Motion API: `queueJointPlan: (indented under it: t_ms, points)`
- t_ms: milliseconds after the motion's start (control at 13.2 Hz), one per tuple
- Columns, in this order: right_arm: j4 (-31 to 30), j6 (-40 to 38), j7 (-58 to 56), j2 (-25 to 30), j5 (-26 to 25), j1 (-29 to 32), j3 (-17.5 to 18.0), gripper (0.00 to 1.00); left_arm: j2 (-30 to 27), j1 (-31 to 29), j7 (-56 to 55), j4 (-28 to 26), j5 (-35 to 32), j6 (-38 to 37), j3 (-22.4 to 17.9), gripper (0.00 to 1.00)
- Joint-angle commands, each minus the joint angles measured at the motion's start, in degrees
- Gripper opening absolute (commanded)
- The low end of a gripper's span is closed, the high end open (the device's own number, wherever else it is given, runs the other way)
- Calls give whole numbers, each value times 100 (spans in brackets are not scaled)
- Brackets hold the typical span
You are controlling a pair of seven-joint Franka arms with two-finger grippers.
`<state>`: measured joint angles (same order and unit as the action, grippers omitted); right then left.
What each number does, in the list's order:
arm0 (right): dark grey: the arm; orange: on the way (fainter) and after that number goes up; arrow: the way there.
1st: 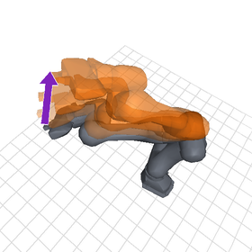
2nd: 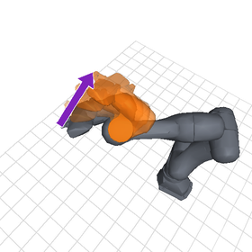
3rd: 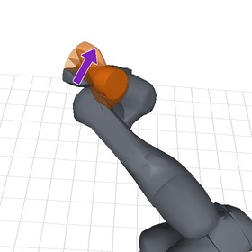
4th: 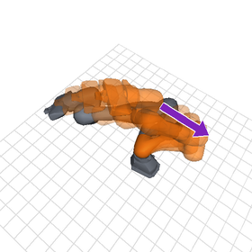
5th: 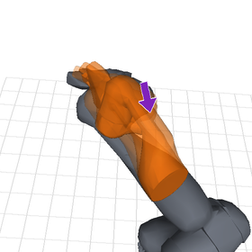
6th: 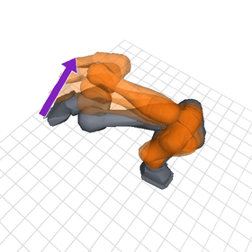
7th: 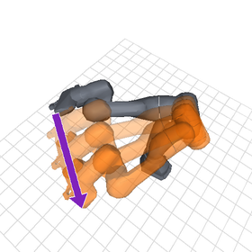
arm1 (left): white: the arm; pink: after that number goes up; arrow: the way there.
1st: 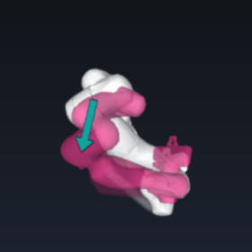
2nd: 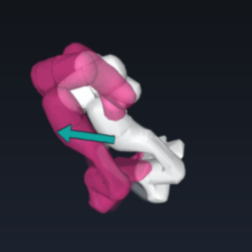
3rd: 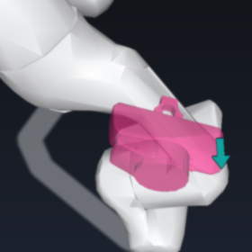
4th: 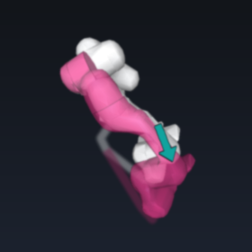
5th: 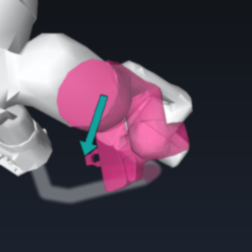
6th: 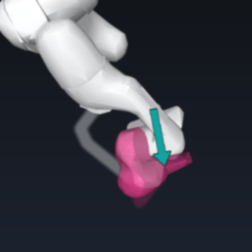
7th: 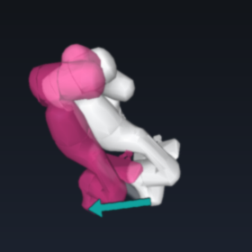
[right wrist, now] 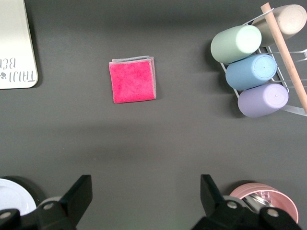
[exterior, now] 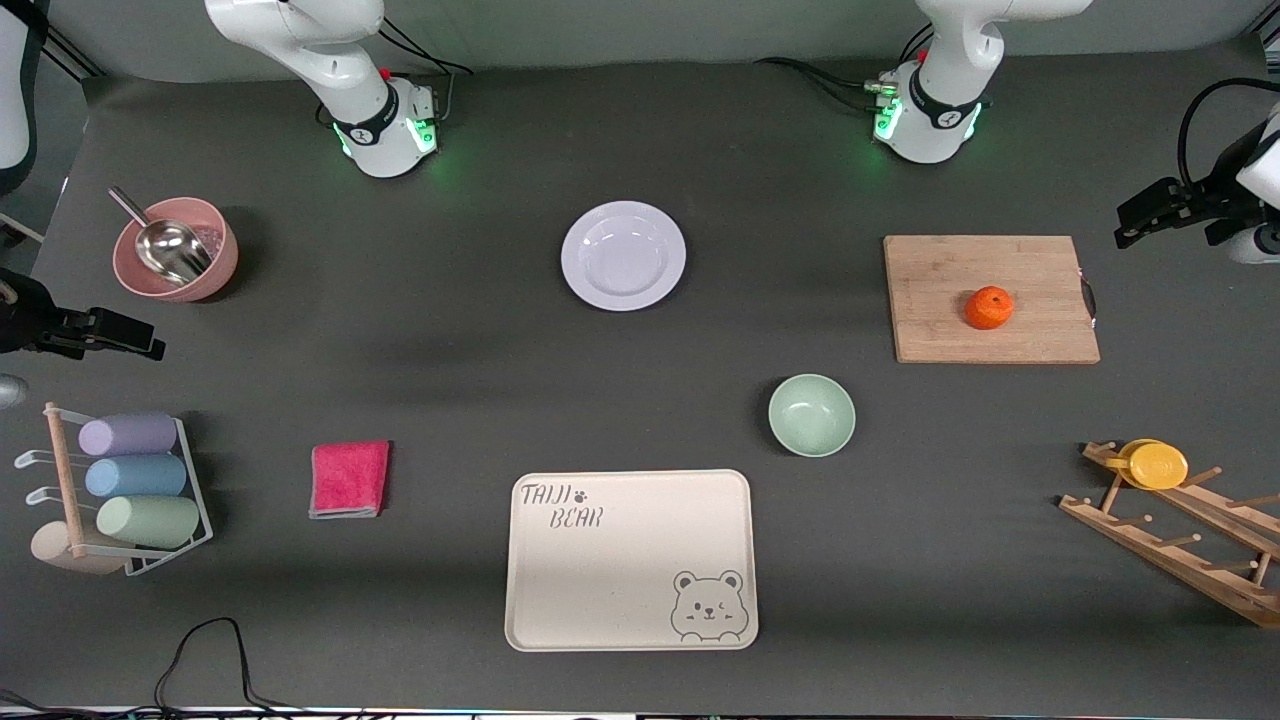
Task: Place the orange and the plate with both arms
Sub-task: 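Reach the left gripper down to the orange on the cutting board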
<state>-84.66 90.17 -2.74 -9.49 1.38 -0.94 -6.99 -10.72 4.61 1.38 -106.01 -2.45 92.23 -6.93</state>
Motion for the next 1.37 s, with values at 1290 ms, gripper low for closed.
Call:
queueJointPlan:
  t_ms: [1290]
  points:
    - [-25, 18, 107, 26, -59, -29, -22, 100, -432, -337, 135, -4267, -63, 3781, -18, 100]
